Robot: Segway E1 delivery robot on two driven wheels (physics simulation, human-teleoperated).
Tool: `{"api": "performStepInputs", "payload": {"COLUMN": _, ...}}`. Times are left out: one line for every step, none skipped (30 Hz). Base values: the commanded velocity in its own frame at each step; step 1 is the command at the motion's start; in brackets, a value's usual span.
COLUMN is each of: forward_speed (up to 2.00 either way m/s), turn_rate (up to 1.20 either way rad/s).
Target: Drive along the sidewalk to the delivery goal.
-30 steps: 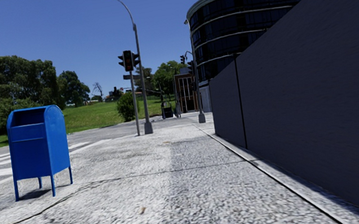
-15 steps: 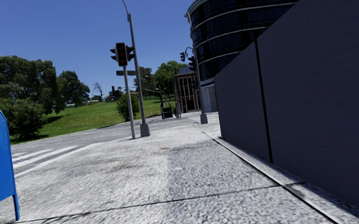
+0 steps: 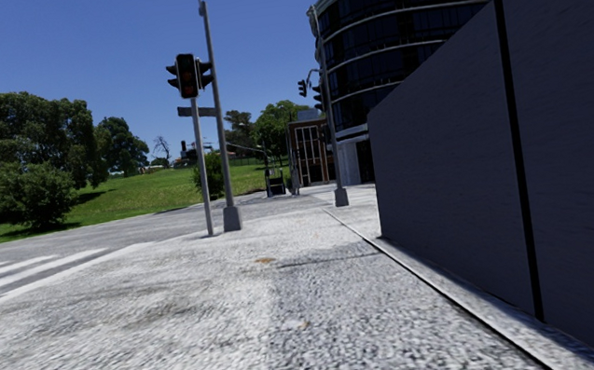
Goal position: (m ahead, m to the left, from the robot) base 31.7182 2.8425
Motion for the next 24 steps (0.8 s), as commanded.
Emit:
{"api": "performStepInputs", "payload": {"forward_speed": 2.0, "turn_rate": 0.0}}
{"api": "performStepInputs", "payload": {"forward_speed": 2.0, "turn_rate": 0.0}}
{"api": "performStepInputs", "payload": {"forward_speed": 2.0, "turn_rate": 0.0}}
{"api": "performStepInputs", "payload": {"forward_speed": 2.0, "turn_rate": 0.0}}
{"api": "performStepInputs", "payload": {"forward_speed": 2.0, "turn_rate": 0.0}}
{"api": "performStepInputs", "payload": {"forward_speed": 2.0, "turn_rate": 0.0}}
{"api": "performStepInputs", "payload": {"forward_speed": 2.0, "turn_rate": 0.0}}
{"api": "performStepInputs", "payload": {"forward_speed": 2.0, "turn_rate": 0.0}}
{"api": "performStepInputs", "payload": {"forward_speed": 2.0, "turn_rate": 0.0}}
{"api": "performStepInputs", "payload": {"forward_speed": 2.0, "turn_rate": 0.0}}
{"api": "performStepInputs", "payload": {"forward_speed": 2.0, "turn_rate": 0.0}}
{"api": "performStepInputs", "payload": {"forward_speed": 2.0, "turn_rate": 0.0}}
{"api": "performStepInputs", "payload": {"forward_speed": 2.0, "turn_rate": 0.0}}
{"api": "performStepInputs", "payload": {"forward_speed": 2.0, "turn_rate": 0.0}}
{"api": "performStepInputs", "payload": {"forward_speed": 2.0, "turn_rate": 0.0}}
{"api": "performStepInputs", "payload": {"forward_speed": 2.0, "turn_rate": 0.0}}
{"api": "performStepInputs", "payload": {"forward_speed": 2.0, "turn_rate": 0.0}}
{"api": "performStepInputs", "payload": {"forward_speed": 2.0, "turn_rate": 0.0}}
{"api": "performStepInputs", "payload": {"forward_speed": 2.0, "turn_rate": 0.0}}
{"api": "performStepInputs", "payload": {"forward_speed": 2.0, "turn_rate": 0.0}}
{"api": "performStepInputs", "payload": {"forward_speed": 2.0, "turn_rate": 0.0}}
{"api": "performStepInputs", "payload": {"forward_speed": 2.0, "turn_rate": 0.0}}
{"api": "performStepInputs", "payload": {"forward_speed": 2.0, "turn_rate": 0.0}}
{"api": "performStepInputs", "payload": {"forward_speed": 2.0, "turn_rate": 0.0}}
